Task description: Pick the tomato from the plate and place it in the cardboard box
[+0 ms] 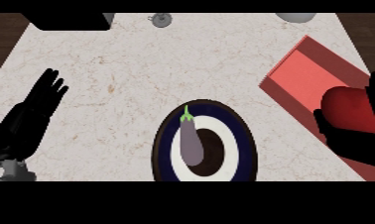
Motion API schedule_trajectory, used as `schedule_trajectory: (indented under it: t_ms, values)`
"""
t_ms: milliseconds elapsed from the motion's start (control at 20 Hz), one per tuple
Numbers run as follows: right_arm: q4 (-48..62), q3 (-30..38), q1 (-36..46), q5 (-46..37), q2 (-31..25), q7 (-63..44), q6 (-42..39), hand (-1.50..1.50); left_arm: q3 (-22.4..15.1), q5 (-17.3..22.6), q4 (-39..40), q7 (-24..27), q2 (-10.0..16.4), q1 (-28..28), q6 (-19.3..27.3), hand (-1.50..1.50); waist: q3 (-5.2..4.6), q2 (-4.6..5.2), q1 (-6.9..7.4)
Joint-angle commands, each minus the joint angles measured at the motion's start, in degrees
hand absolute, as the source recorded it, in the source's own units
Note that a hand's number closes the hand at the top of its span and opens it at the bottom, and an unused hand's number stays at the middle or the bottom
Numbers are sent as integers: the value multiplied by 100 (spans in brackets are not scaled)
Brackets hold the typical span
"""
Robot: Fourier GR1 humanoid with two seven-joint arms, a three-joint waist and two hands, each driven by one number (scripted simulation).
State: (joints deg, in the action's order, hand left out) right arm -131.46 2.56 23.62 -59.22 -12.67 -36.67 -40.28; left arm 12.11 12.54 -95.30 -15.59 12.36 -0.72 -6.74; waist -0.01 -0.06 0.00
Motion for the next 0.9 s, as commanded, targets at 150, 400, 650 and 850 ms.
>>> schedule_trajectory:
  t_ms: [150,400,650,850]
  values:
    - [903,1117,-330,576,-659,1353,691,150,46,-15,64,-71,-16,-115,5,0,3,9,1]
    - [1960,782,-283,165,-655,1921,1619,150,181,119,-63,-268,123,-140,-88,0,2,13,41]
    - [2593,1098,-630,369,-673,2535,2137,150,115,-108,426,188,-8,-257,-96,0,1,11,8]
    - [3601,1078,-544,381,-682,2854,2328,150,-17,-55,-14,-174,-75,-234,-25,0,3,12,36]
